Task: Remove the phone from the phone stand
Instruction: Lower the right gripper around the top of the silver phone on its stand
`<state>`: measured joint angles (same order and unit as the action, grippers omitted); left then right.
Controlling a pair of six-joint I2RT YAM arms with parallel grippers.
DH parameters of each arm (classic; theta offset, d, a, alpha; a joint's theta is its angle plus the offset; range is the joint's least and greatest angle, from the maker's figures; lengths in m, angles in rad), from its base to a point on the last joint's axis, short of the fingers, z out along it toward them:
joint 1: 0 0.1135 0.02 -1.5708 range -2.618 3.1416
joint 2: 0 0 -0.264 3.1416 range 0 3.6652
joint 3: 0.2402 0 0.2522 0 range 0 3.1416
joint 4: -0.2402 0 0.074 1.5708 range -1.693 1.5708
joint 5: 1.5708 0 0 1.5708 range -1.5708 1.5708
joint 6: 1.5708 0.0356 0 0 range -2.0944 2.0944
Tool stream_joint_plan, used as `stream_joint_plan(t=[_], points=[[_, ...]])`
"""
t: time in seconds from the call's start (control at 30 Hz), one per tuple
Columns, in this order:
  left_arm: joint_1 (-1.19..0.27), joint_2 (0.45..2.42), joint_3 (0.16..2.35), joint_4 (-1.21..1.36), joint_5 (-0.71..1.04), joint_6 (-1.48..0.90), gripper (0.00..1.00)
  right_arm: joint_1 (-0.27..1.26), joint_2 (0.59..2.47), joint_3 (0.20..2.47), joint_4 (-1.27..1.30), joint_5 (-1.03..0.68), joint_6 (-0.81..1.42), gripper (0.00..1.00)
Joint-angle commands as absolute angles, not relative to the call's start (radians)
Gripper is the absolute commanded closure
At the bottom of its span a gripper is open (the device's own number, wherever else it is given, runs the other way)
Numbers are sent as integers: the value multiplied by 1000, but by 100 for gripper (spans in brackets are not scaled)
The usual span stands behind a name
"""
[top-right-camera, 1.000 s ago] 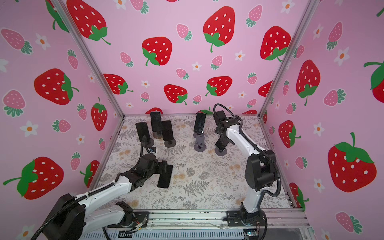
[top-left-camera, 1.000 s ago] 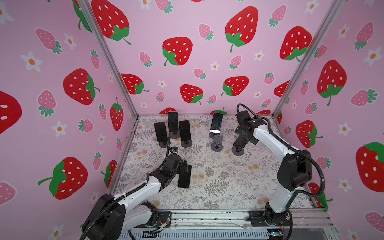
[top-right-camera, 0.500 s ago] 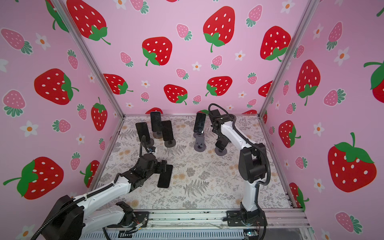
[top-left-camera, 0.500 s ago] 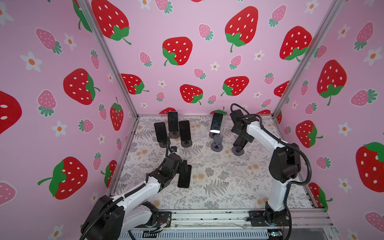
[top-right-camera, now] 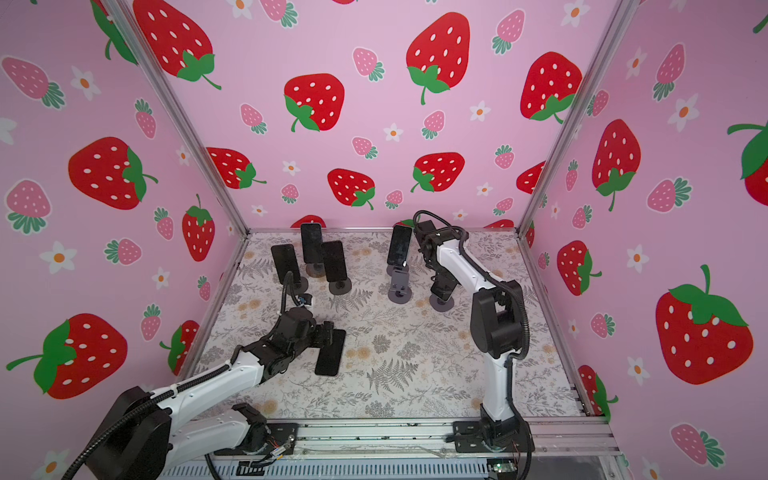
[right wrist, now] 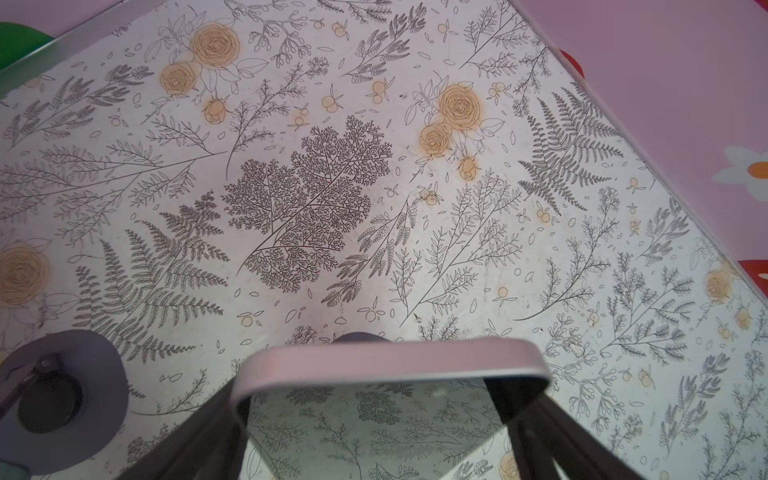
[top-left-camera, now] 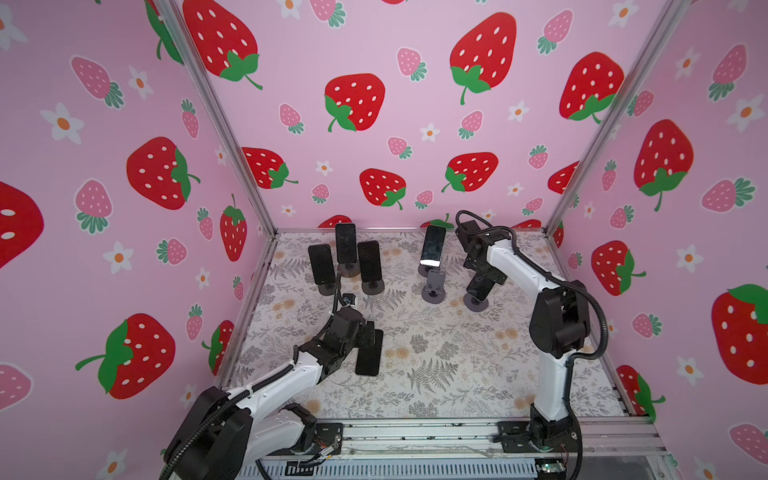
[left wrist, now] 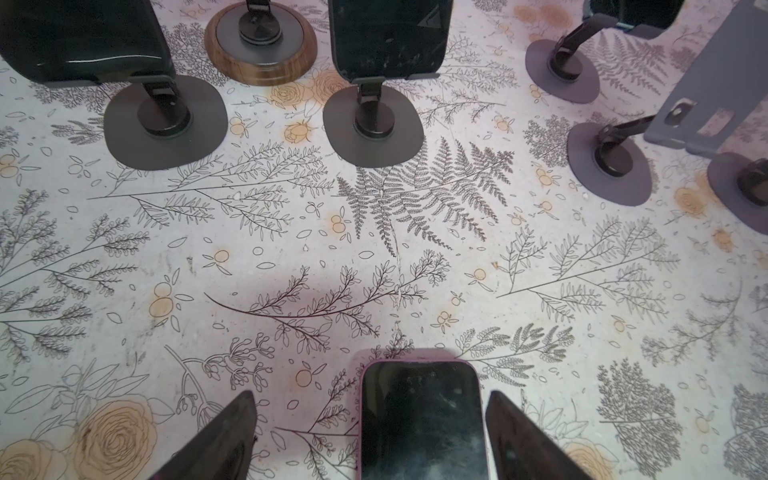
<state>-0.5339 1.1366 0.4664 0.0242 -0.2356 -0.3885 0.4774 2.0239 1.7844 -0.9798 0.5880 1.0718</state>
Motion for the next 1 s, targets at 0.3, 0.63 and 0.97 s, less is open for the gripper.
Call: stream_joint_plan(t=[0.3, 0.63, 0.97], points=[[-531, 1138, 477, 12, -253, -378, 12, 452, 1852, 1599, -772, 520, 953, 4], [-531, 1144, 477, 13, -259, -376, 12, 406, 1789, 1497, -652, 406, 864, 4], [-530, 1154, 479, 15, -259, -375, 12, 393, 1811, 1481, -625, 376, 867, 5]])
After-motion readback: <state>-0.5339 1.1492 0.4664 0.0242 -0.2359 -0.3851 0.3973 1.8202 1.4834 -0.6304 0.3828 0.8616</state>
